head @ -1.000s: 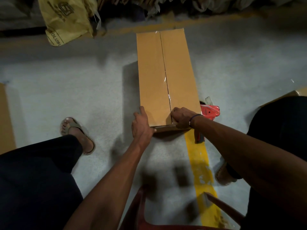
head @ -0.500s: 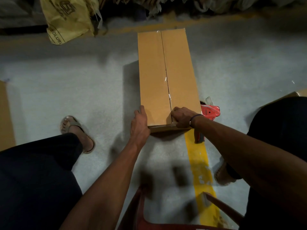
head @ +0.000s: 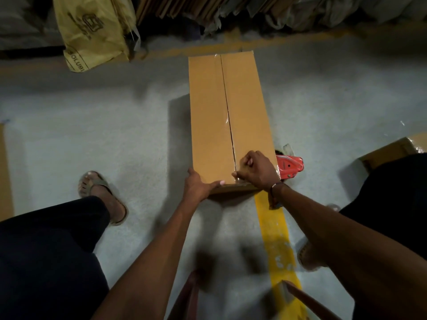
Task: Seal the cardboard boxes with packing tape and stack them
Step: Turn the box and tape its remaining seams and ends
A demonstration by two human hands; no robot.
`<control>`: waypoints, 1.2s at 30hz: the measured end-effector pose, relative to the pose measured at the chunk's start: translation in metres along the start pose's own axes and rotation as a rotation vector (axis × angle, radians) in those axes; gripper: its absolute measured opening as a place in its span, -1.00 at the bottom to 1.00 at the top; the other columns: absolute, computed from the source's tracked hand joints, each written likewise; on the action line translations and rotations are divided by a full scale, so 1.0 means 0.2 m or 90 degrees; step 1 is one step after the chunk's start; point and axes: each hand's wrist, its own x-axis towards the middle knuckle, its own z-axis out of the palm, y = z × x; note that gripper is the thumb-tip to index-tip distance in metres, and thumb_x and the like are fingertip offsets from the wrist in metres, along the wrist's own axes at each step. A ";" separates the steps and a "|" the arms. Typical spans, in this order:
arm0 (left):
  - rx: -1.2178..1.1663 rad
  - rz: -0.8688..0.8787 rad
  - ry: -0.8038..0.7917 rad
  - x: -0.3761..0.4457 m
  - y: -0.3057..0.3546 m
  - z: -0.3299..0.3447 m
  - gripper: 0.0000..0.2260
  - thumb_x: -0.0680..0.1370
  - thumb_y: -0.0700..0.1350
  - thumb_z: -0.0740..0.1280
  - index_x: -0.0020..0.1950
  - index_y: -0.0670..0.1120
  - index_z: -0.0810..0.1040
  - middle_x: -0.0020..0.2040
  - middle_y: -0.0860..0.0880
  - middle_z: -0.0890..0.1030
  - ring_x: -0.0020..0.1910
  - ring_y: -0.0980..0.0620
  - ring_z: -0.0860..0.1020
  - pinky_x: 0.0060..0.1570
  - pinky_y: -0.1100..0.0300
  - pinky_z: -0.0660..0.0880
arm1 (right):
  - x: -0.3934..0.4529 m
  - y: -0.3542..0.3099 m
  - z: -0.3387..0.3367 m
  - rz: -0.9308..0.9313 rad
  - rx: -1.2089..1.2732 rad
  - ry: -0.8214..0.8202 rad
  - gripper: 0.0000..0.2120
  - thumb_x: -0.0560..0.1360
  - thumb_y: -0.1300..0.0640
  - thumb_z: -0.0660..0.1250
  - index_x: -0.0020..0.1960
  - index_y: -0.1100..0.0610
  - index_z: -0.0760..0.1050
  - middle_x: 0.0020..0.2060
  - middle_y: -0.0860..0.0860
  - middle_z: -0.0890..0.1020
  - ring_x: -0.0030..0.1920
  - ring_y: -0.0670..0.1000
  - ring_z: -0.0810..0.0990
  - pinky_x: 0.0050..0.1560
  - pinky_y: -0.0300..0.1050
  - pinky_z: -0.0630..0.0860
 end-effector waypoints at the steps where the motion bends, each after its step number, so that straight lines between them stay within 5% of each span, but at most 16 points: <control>1: -0.023 0.003 -0.013 0.01 -0.01 0.00 0.10 0.30 0.17 0.68 0.59 -0.18 0.10 0.49 -0.20 0.42 0.44 -0.21 0.44 0.41 -0.04 0.45 | 0.00 0.02 0.01 -0.008 0.002 -0.002 -0.52 0.26 -0.21 0.64 -0.07 -0.01 0.47 -0.13 -0.06 0.50 -0.18 -0.10 0.46 -0.20 -0.10 0.40; 5: -0.134 -0.012 -0.079 0.06 -0.04 0.00 -0.02 0.38 -0.03 0.67 0.58 -0.14 0.10 0.50 -0.13 0.41 0.43 -0.14 0.42 0.40 0.04 0.40 | 0.02 0.03 -0.01 -0.047 -0.003 0.021 -0.50 0.30 -0.29 0.58 0.04 -0.06 0.47 -0.05 -0.09 0.49 -0.13 -0.16 0.45 -0.19 -0.15 0.45; 8: -0.169 -0.020 -0.048 0.09 -0.01 0.01 -0.02 0.36 0.15 0.66 0.57 -0.09 0.16 0.50 -0.11 0.43 0.43 -0.16 0.44 0.41 -0.04 0.44 | 0.09 -0.01 0.01 -0.103 -0.105 0.070 -0.54 0.52 -0.30 0.34 0.26 -0.02 0.47 0.21 -0.04 0.48 0.15 -0.03 0.47 0.06 0.01 0.55; 12: -0.170 0.036 0.067 0.19 0.09 0.02 -0.15 0.48 0.26 0.50 0.59 -0.05 0.17 0.50 -0.10 0.44 0.44 -0.21 0.45 0.36 -0.10 0.46 | 0.27 -0.10 0.02 -0.129 -0.240 -0.006 -0.35 0.65 -0.28 0.10 0.60 0.07 0.19 0.59 0.03 0.23 0.55 0.08 0.21 0.48 0.15 0.28; 15: -0.152 0.081 0.115 0.28 0.16 0.00 -0.15 0.52 0.27 0.45 0.63 -0.07 0.13 0.51 -0.14 0.44 0.45 -0.23 0.44 0.39 -0.12 0.45 | 0.44 -0.15 0.00 -0.131 -0.267 -0.070 -0.29 0.68 -0.25 0.04 0.67 0.13 -0.02 0.66 0.07 0.03 0.64 0.09 0.02 0.60 0.15 0.09; 20: -0.086 0.193 0.161 0.39 0.25 -0.02 -0.14 0.58 0.18 0.43 0.70 0.05 -0.04 0.64 -0.11 0.26 0.55 -0.19 0.33 0.46 -0.08 0.35 | 0.80 -0.24 -0.04 -0.127 -0.315 -0.109 -0.28 0.69 -0.24 -0.04 0.67 0.18 -0.10 0.67 0.11 -0.07 0.65 0.13 -0.07 0.61 0.18 0.03; 23: -0.022 0.265 0.197 0.42 0.21 0.01 -0.29 0.64 0.17 0.34 0.69 0.13 0.06 0.65 -0.08 0.22 0.57 -0.14 0.31 0.41 -0.08 0.37 | 0.96 -0.30 -0.04 -0.108 -0.358 -0.131 -0.26 0.68 -0.27 -0.09 0.67 0.20 -0.06 0.66 0.13 -0.04 0.65 0.15 -0.06 0.60 0.18 0.03; 36: 0.064 0.232 0.238 0.45 0.19 0.07 -0.42 0.70 0.07 0.21 0.66 0.23 0.02 0.62 -0.09 0.17 0.36 -0.20 0.50 0.21 -0.16 0.55 | 0.59 -0.28 0.22 -0.052 -0.363 -0.046 -0.11 0.57 -0.46 -0.22 0.67 0.11 -0.22 0.67 0.09 -0.10 0.65 0.19 -0.19 0.51 0.47 -0.21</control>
